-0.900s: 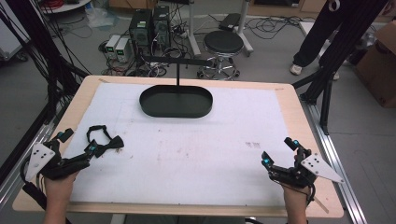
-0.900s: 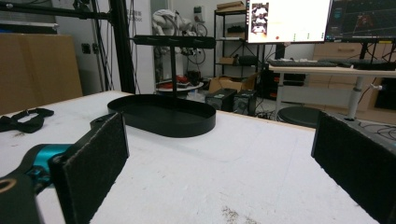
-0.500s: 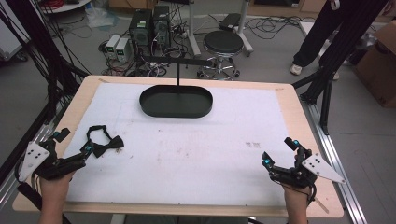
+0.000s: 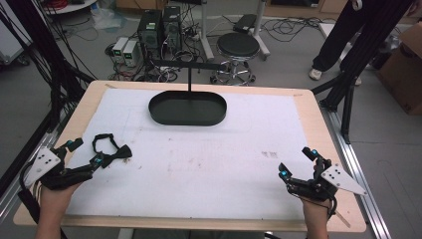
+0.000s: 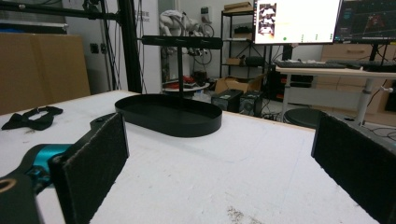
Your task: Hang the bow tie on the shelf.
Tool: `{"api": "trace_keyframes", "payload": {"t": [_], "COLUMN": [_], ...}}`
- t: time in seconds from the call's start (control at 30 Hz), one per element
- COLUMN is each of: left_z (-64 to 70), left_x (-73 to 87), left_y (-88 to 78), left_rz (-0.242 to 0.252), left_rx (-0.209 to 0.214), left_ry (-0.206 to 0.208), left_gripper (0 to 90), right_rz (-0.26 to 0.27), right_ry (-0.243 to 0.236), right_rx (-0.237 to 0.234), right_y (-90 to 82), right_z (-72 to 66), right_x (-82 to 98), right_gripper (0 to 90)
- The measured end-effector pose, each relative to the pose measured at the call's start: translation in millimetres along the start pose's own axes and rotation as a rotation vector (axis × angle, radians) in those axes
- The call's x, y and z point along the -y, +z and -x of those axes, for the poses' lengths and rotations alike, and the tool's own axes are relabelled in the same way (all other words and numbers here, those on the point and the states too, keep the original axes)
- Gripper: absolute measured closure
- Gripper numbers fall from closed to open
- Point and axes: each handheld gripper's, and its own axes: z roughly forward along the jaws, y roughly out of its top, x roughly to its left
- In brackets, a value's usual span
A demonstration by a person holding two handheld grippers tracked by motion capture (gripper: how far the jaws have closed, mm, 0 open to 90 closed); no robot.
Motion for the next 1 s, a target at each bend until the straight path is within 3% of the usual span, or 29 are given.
{"api": "trace_keyframes", "payload": {"t": [0.1,0.2,0.27,0.4,0.53,0.83,1.0], "left_z": [-6.0,-16.0,-20.4,-24.1,-25.2,-27.1,-28.4], "left_x": [-2.1,-3.8,-1.5,7.3,13.3,19.7,26.4], "left_y": [6.3,11.1,14.5,25.7,36.2,55.2,63.0], "left_rz": [-0.07,-0.134,-0.18,-0.275,-0.319,-0.405,-0.46], "left_rx": [0.056,0.11,0.139,0.179,0.213,0.255,0.249], "left_ry": [0.011,-0.018,-0.013,0.007,0.023,0.013,0.018], "left_gripper": [24.6,24.8,27.0,28.1,30.7,39.8,41.3], "right_rz": [0.01,0.032,0.055,0.076,0.073,0.056,0.06], "right_ry": [0.011,0.031,0.047,0.068,0.071,0.059,0.065], "right_rx": [-0.001,0.003,0.004,0.011,0.01,-0.005,0.001], "right_y": [-3.0,-7.8,-11.4,-15.9,-16.0,-12.5,-14.5], "right_z": [1.4,4.7,7.7,11.3,10.5,7.3,8.4], "right_x": [-0.8,-2.5,-3.8,-5.1,-5.1,-4.5,-4.6], "right_gripper": [3.0,3.0,3.0,3.0,3.0,3.0,3.0]}}
